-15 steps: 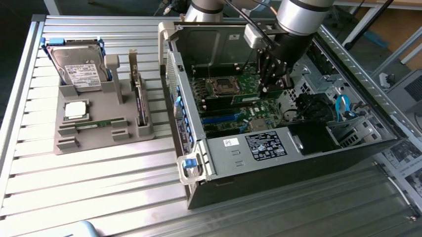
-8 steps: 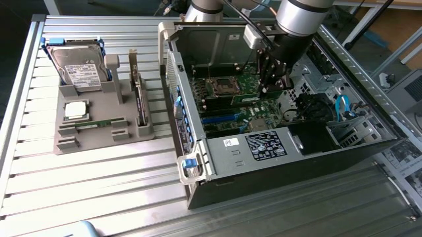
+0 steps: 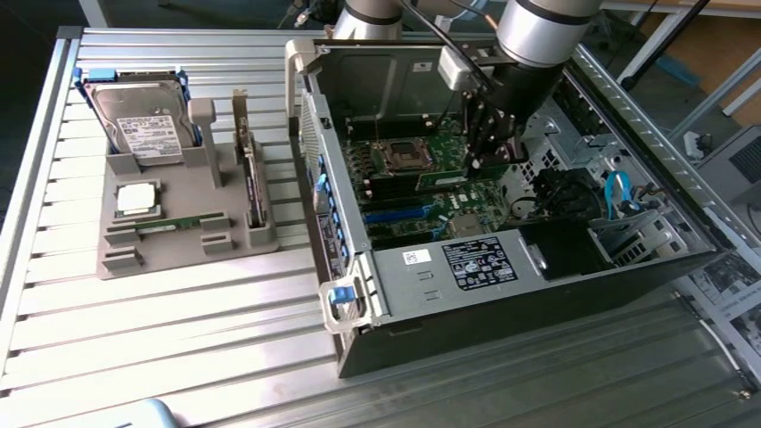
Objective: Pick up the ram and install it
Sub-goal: 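Insert the ram into the slot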
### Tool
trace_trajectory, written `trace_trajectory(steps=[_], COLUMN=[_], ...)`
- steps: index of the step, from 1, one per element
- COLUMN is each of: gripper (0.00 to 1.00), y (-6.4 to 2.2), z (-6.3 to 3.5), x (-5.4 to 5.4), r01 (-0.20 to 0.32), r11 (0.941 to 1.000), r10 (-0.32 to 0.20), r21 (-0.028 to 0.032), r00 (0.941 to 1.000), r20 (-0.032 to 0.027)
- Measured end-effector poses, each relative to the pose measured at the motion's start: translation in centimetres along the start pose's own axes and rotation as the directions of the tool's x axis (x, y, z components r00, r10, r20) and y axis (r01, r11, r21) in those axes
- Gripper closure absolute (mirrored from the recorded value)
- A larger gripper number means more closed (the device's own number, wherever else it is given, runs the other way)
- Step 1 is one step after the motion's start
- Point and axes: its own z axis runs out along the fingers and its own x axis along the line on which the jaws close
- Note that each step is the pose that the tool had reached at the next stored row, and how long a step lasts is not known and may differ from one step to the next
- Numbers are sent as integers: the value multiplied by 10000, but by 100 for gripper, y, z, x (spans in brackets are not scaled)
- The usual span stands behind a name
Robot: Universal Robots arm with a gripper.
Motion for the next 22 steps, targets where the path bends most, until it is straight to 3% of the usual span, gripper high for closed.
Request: trace_trajectory(steps=[22], gripper=[88], y=[9], z=[51], x=[-3], r01=[0], r11=[10000], r10=[0], r21=[0], r00=[10000], r20=[0])
